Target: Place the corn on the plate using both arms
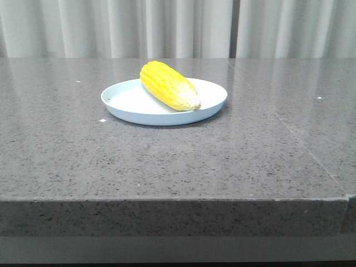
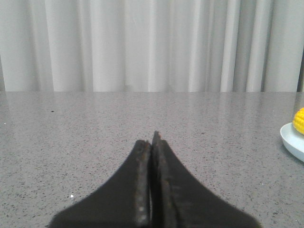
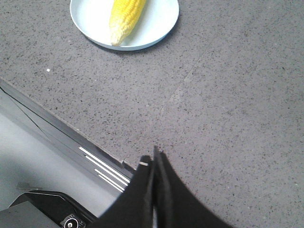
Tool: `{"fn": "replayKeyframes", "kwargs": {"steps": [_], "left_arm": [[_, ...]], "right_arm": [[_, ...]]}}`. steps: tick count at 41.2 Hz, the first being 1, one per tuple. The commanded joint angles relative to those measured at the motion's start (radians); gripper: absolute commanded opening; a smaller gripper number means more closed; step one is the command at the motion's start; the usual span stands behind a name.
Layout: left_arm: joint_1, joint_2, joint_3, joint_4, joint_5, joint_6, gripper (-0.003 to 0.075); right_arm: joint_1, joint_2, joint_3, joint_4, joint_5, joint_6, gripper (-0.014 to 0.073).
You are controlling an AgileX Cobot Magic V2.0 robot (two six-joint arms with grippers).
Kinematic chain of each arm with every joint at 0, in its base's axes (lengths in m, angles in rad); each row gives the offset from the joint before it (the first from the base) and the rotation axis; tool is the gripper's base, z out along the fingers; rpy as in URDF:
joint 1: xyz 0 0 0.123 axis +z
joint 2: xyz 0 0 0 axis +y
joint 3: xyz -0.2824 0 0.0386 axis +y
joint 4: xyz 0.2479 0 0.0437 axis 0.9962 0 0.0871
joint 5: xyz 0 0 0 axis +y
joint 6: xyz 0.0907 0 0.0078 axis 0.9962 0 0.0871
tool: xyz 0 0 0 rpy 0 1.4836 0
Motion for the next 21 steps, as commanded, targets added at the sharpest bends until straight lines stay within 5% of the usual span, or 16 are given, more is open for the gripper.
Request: {"fn": "replayKeyframes", "kwargs": {"steps": [1, 21], "left_arm": [[0.002, -0.016, 0.023, -0.016, -0.077, 0.007, -0.0020], [-0.010, -0.016, 0.023, -0.014, -0.077, 0.007, -0.0020]], "right_arm": [[-0.002, 0.003, -0.025, -0.008, -0.063, -0.005, -0.0070], [-0.002, 0.003, -0.025, -0.008, -0.063, -0.005, -0.0070]]}}
